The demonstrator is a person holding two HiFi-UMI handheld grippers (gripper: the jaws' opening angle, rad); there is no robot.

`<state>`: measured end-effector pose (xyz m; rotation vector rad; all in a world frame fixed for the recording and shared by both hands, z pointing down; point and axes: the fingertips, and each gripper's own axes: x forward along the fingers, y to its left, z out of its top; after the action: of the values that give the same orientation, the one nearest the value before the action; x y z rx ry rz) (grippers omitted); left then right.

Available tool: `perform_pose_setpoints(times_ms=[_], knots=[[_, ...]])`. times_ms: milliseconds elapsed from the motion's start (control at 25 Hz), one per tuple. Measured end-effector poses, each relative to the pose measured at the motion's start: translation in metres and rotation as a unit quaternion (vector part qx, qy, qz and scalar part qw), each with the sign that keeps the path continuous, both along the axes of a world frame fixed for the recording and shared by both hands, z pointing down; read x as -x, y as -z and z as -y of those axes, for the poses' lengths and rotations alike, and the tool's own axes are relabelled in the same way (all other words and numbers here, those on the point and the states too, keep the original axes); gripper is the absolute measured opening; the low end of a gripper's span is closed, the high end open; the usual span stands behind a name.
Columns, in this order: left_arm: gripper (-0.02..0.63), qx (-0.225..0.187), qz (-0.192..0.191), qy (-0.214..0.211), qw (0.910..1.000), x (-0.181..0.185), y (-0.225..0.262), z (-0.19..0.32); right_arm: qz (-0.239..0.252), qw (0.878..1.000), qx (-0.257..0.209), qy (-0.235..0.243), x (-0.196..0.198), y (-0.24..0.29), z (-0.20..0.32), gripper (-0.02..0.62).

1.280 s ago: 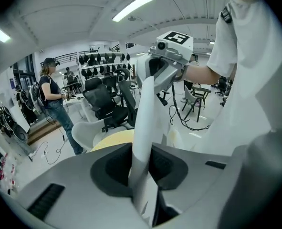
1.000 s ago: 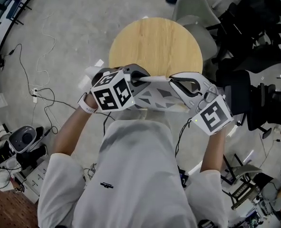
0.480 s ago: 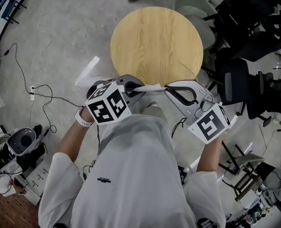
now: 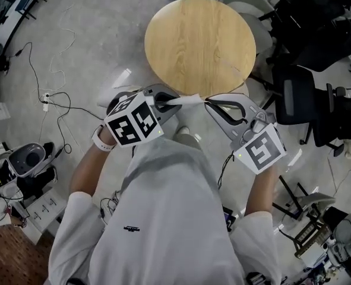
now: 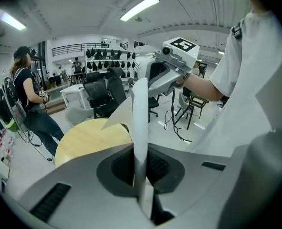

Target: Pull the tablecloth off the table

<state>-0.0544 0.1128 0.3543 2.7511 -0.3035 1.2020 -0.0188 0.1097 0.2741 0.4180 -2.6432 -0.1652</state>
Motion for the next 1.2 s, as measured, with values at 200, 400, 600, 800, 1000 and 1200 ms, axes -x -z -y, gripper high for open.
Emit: perform_pose_setpoints(times_ms=[200,400,600,800,1000,1200], knots=[[0.011,0.003,-0.001,0.005,1.0000,0.003,0.003,-0.033,0.005,1.000,-0.006,-0.012,0.003,0.003,-0.031,0.012],[0.011,0.017,-0.001,-0.007,0.9998,0.001,0.004,-0.044,0.007,1.000,-0.006,-0.010,0.001,0.003,-0.039,0.012],[0.011,0.025,0.006,-0.025,0.9994,0.002,0.004,-0.044,0.015,1.000,0.007,-0.014,0.000,0.003,-0.039,0.012],[0.011,0.019,0.016,-0.039,0.9989,0.010,0.004,-0.044,0.027,0.999,0.024,-0.028,0.007,0.000,-0.041,0.012],[0.011,0.014,0.026,-0.051,0.9983,0.013,0.004,-0.041,0.040,0.999,0.027,-0.014,0.010,0.003,-0.038,0.012],[0.011,0.002,0.034,-0.058,0.9978,0.020,0.007,-0.038,0.044,0.998,0.043,0.001,0.017,0.006,-0.037,0.012]])
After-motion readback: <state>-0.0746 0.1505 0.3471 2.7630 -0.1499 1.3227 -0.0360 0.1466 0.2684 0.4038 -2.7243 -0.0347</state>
